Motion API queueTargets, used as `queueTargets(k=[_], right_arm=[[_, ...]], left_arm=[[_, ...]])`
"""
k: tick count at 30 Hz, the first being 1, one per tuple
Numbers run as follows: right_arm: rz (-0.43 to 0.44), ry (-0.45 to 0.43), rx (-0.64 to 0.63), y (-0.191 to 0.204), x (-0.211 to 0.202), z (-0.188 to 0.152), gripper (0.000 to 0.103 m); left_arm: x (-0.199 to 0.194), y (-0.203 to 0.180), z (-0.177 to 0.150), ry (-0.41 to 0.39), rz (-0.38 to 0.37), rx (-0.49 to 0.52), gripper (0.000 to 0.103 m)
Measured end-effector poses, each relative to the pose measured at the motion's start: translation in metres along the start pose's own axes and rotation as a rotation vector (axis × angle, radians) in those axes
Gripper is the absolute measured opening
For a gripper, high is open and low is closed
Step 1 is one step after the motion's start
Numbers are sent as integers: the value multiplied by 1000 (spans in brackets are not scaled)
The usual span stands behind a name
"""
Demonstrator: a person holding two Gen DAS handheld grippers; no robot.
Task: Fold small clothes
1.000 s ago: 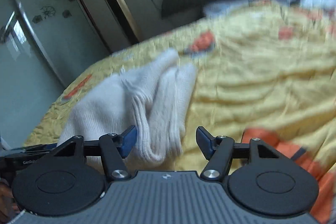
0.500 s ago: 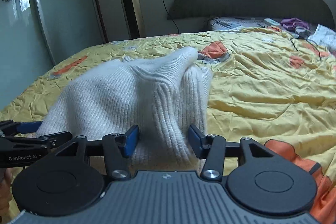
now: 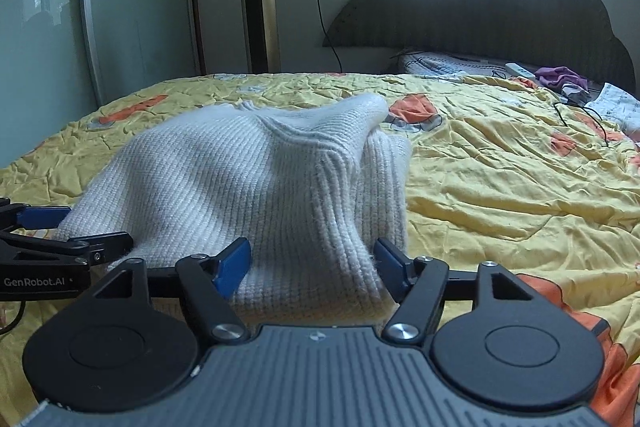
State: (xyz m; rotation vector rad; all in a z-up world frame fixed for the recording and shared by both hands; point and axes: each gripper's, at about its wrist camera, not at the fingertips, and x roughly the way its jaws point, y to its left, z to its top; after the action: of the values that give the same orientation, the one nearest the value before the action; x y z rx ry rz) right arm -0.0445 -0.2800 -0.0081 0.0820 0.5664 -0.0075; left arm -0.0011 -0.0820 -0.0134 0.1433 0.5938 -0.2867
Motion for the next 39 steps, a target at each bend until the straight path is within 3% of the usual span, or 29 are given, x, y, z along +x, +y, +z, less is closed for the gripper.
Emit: queueTargets(k=[5,10,13,14,16,17,18,21,23,28,34,39], right_arm=[[30,-37,47,-4,-11,4,72],[116,-59,152,-29,-15,28,73],[201,-36,240,-45,-1,43,68],[233,-18,270,-48,6,46,64],[263,17,297,-50,22,47,48],[238,34,280,-47,29,46,28],[183,40,246,-44,34,43,19],[158,23,254,-45,34,36,19],[146,9,262,-41,26,35,25],[108,-46,239,-29,-4,27,63],[-8,-12,102,-13,-11,9,82],[-18,2,129,-15,-16,-2,83]], left_arm=[[-4,-1,0,-6,4,22,84],[-13,0,8,-33,-2,29,84],[-11,-6,8,-21,7,54,84],[-10,-8,6,-20,12,63,84],[-9,-11,4,-21,23,80,84],[-10,-11,4,-21,22,84,84],[-10,-11,4,-20,21,83,84],[-9,-10,5,-11,21,75,84],[-9,-9,4,-9,21,65,84],[-10,-9,2,-10,25,48,84],[-12,-8,0,-15,31,23,84],[-12,-7,-2,-17,30,4,85]])
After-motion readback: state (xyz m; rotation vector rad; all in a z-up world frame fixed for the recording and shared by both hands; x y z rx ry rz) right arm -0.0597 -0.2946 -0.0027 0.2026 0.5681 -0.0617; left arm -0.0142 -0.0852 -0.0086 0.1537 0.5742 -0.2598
